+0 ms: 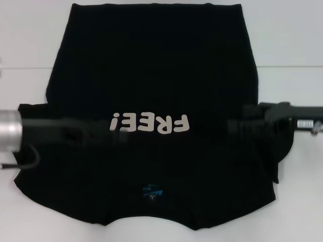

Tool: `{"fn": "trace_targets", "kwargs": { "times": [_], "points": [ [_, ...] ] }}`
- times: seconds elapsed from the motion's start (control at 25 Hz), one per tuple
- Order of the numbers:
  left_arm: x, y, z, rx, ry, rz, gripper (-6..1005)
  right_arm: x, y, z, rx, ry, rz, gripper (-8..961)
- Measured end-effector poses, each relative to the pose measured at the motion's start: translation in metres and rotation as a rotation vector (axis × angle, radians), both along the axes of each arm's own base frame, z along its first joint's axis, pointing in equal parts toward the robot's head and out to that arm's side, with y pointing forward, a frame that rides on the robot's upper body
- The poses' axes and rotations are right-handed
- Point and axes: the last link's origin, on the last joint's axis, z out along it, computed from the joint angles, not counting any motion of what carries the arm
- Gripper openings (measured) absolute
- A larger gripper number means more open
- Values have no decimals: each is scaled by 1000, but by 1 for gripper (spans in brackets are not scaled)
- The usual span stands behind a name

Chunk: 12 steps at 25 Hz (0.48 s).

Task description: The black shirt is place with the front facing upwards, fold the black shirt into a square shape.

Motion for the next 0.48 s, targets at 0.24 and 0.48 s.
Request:
{"fn": "trace_targets", "kwargs": {
  "times": [0.24, 0.48],
  "points": [
    [-28, 2, 54, 90, -212, 369, 943, -15, 32, 32, 22, 114, -249, 941],
    [-60, -12, 75, 154, -337, 582, 942, -21, 61, 64, 88, 191, -441, 941]
  ]
}}
